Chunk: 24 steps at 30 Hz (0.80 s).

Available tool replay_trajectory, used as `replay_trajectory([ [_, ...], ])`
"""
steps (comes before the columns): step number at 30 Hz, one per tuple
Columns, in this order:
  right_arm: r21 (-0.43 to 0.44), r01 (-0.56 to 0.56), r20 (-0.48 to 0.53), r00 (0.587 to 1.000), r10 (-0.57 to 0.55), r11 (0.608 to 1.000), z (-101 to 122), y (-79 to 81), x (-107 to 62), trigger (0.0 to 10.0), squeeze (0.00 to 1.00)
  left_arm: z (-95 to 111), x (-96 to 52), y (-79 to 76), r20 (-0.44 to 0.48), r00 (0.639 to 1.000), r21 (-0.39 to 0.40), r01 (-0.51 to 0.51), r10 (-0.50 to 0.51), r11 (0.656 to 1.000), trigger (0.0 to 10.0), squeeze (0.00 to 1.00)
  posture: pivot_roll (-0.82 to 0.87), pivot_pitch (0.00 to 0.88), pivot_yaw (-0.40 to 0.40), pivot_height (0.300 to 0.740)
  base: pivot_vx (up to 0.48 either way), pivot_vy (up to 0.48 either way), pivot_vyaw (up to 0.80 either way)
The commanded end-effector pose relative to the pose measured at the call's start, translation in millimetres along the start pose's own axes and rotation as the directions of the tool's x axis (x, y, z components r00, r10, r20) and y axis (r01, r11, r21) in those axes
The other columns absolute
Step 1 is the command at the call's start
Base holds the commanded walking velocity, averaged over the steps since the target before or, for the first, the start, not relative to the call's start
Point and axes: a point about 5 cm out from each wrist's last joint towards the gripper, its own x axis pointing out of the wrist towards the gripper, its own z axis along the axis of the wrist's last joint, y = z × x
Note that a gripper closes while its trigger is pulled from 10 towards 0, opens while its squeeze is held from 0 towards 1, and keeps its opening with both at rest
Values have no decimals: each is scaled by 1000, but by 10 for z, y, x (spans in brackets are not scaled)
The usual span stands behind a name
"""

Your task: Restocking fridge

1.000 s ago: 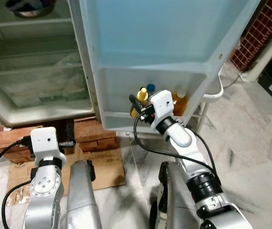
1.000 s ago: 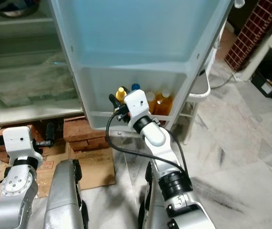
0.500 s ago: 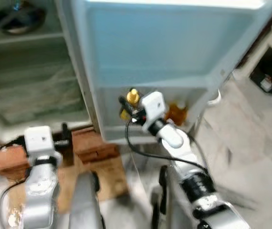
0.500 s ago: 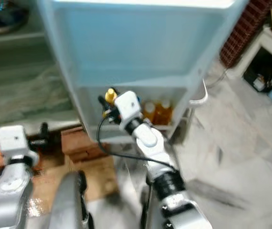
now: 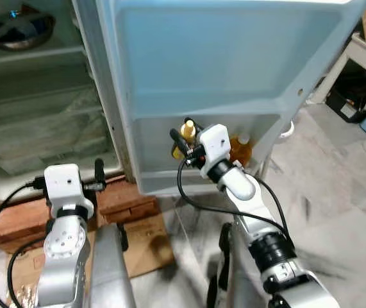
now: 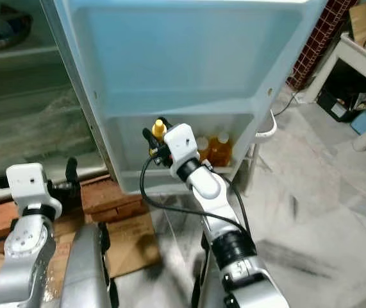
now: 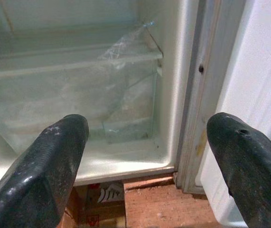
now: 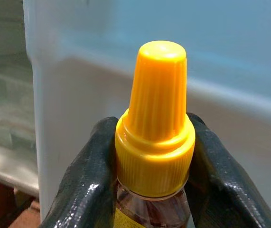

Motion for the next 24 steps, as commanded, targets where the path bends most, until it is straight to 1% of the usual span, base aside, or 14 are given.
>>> replay_trajectory([
  [1,-12,-14,33,999,14,1000,69,28,10,10000,0,32,-28,19,7,1000,4,-5,5,1000,10000,0,81,125,-19,511,0,0,0],
  [5,8,-7,20,1000,7,1000,6,70,-4,10000,0,41,-75,28,0,1000,20,-5,5,1000,10000,0,106,163,-20,511,0,0,0],
  [6,28,-16,22,1000,15,999,-3,125,54,10000,0,80,-143,66,-6,1000,33,-17,17,999,10000,0,146,216,-22,511,0,0,0],
  [8,35,-30,34,999,29,999,12,167,87,10000,0,110,-216,99,-7,1000,40,-28,29,999,10000,0,169,240,-19,511,0,0,0],
  [9,29,-35,35,999,34,999,9,188,112,10000,0,112,-275,125,-11,999,46,-35,35,998,10000,0,182,254,-17,511,0,0,0],
  [13,39,-27,38,999,25,999,19,217,197,10000,0,91,-447,218,-30,998,61,-46,48,997,10000,0,216,278,-16,511,0,0,0],
  [15,36,-16,38,999,15,999,31,220,257,10000,0,55,-568,307,-61,995,61,-75,79,995,10000,0,243,304,-15,511,0,0,0],
  [17,26,-1,44,999,0,1000,52,210,307,10000,0,22,-697,396,-109,986,53,-118,124,992,10000,0,261,320,-20,511,0,0,0],
  [18,23,13,53,999,-14,1000,75,194,345,10000,0,-1,-793,449,-157,977,65,-138,147,988,10000,0,271,331,-25,511,0,0,0],
  [19,-7,30,62,998,-29,1000,110,163,393,10000,0,-9,-886,465,-187,972,48,-134,140,990,10000,0,282,351,-28,511,0,0,0],
  [20,-7,30,62,998,-29,1000,110,163,393,10000,0,-9,-886,465,-187,972,48,-134,140,990,10000,0,282,351,-28,511,0,0,0],
  [23,-43,63,73,996,-59,997,156,96,460,10000,0,-29,-1011,456,-233,965,37,-112,117,993,10000,0,295,364,-28,511,0,0,0],
  [24,-65,90,82,993,-84,994,185,49,484,10000,0,-31,-1047,452,-242,964,43,-104,111,994,10000,0,305,366,-29,511,0,0,0],
])
